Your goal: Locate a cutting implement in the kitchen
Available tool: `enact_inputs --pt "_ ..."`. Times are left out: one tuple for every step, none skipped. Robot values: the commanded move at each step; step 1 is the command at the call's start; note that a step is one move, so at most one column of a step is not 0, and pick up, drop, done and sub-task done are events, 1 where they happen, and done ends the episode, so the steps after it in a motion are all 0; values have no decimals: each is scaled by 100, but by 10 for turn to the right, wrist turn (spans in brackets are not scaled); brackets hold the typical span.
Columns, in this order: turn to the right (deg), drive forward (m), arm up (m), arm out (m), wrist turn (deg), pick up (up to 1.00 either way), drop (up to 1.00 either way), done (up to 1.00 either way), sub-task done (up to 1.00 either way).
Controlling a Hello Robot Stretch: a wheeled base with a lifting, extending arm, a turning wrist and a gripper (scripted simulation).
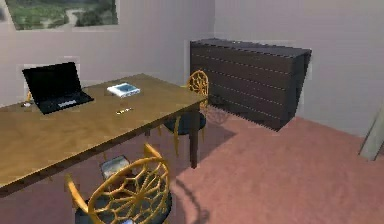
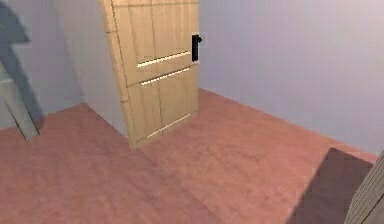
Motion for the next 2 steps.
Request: enact_inputs --pt "450 0 0 0 0 0 0 0 0" --pt "300 0 0 0 0 0 0 0 0"
